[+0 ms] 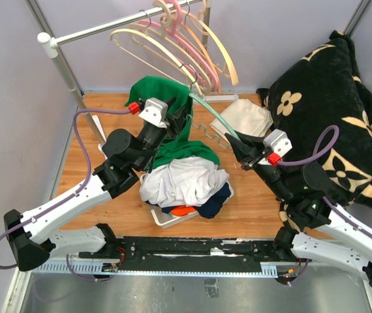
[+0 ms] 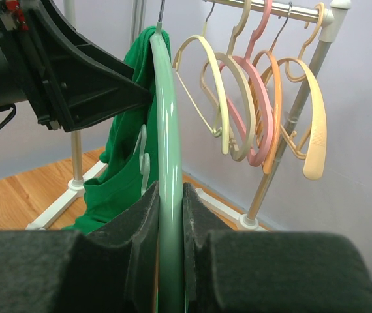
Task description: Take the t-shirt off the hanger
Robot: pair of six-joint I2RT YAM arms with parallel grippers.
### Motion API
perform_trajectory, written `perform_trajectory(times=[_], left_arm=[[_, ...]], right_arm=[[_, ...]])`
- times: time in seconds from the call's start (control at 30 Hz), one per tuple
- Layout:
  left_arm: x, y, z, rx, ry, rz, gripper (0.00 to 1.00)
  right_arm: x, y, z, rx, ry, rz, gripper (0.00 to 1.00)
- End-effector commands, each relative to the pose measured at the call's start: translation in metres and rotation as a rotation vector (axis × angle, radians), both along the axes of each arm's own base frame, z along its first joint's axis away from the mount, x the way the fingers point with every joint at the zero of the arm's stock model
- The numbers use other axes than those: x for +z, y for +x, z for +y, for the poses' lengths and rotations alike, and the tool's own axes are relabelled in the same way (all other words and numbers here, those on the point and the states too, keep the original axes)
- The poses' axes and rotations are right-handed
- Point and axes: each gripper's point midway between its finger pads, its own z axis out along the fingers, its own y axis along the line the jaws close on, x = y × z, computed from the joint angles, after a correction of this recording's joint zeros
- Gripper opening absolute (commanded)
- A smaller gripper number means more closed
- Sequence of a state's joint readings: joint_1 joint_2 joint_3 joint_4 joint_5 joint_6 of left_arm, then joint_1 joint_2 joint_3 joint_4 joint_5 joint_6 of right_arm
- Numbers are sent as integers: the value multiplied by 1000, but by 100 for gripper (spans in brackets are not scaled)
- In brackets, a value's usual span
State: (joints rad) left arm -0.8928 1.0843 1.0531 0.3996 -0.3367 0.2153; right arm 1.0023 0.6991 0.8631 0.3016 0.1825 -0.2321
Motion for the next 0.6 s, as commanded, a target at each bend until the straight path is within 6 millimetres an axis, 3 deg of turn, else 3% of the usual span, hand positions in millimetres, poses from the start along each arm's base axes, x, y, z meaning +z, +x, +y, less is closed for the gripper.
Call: perform_trajectory(times=[0.0, 0.07, 0.13, 0.4, 0.57], left_arm=[[14, 5, 2, 29, -39, -33, 36], [17, 5, 2, 33, -48, -36, 14], [20, 6, 6, 48, -70, -35, 1], [38, -7, 36, 92, -161, -51, 1], [45, -21, 32, 15, -151, -73, 2]], right_arm=[[42, -9, -19, 1, 131, -83, 1], [41, -9, -19, 0, 129, -83, 1], [41, -10, -21, -4, 130, -83, 1], [33, -7, -30, -48, 119, -72, 1], [30, -6, -34, -63, 117, -69, 1]])
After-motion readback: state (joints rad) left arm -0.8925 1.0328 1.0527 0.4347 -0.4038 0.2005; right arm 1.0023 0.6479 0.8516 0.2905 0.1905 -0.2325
